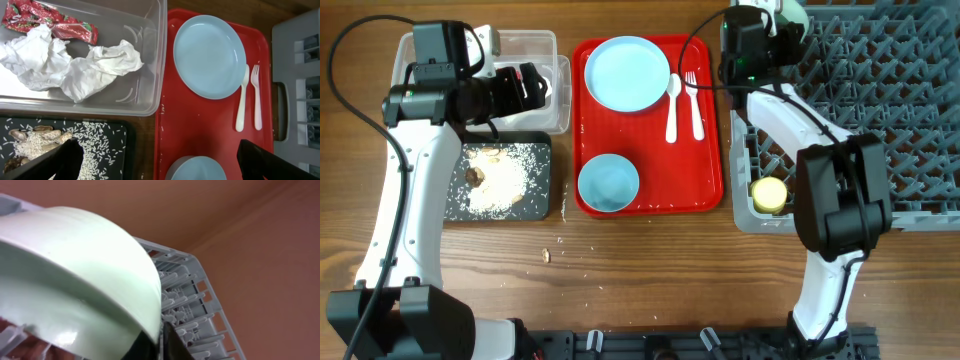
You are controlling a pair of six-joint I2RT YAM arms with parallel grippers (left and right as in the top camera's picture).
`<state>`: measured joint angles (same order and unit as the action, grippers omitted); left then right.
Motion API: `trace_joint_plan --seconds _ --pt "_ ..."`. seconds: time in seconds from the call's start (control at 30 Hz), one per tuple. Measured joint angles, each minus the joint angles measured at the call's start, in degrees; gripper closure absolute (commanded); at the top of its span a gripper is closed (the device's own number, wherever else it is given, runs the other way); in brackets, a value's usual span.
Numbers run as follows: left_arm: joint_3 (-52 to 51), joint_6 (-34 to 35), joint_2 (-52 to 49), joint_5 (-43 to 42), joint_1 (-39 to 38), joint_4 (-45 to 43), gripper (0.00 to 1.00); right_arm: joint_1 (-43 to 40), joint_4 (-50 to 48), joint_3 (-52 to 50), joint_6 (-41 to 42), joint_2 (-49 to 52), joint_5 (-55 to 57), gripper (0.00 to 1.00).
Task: Sort waste into correct bins and load items into the dishwasher rack
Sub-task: 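Carry the bowl to the rack and set it upside down with the right gripper, then grasp the second light-blue bowl on the red tray with the right gripper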
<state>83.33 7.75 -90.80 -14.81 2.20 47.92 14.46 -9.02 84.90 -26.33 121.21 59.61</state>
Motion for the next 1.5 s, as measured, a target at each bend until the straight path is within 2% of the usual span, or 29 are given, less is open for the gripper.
trace_joint_plan --seconds 0.07,0.2,0.47,0.6,0.73,0.87,0.93,1.1,1.27,1.37,1.5 --pt "0.0 0.0 0.0 0.0 0.0 0.0 0.00 0.7 0.2 0.0 -1.2 0.1 0.2 0.58" --pt "0.0 0.0 0.0 0.0 0.0 0.0 0.00 3.2 0.2 0.0 -2.3 0.1 1.3 0.54" --pt "0.0 0.0 0.0 0.0 0.0 0.0 0.00 8.6 0.8 0.0 -4.2 0.1 2.1 0.25" --pt "0.0 0.0 0.0 0.0 0.0 0.0 0.00 10.5 3.8 0.0 -4.9 0.1 2.2 0.18" --pt "0.0 0.0 0.0 0.0 0.0 0.0 0.00 12.3 8.1 0.0 -3.8 -0.9 1.6 0.16" --pt "0.0 0.0 0.0 0.0 0.0 0.0 0.00 14.1 23.6 0.0 3.3 -5.2 -6.1 0.17" --pt "0.0 0.0 0.0 0.0 0.0 0.1 0.00 15.5 32.4 -0.1 9.8 -8.8 -17.4 0.15" --pt "0.0 0.0 0.0 0.0 0.0 0.1 0.00 17.8 41.7 0.0 26.3 -13.0 -49.4 0.14" --pt "0.0 0.0 0.0 0.0 0.0 0.1 0.00 18.0 47.1 -1.2 40.9 -13.0 -68.5 0.15" --pt "0.0 0.0 0.0 0.0 0.0 0.1 0.00 18.4 47.6 -4.6 46.6 -12.8 -74.0 0.22" --pt "0.0 0.0 0.0 0.0 0.0 0.1 0.00 19.5 47.8 -8.4 51.8 -11.8 -76.7 0.36"
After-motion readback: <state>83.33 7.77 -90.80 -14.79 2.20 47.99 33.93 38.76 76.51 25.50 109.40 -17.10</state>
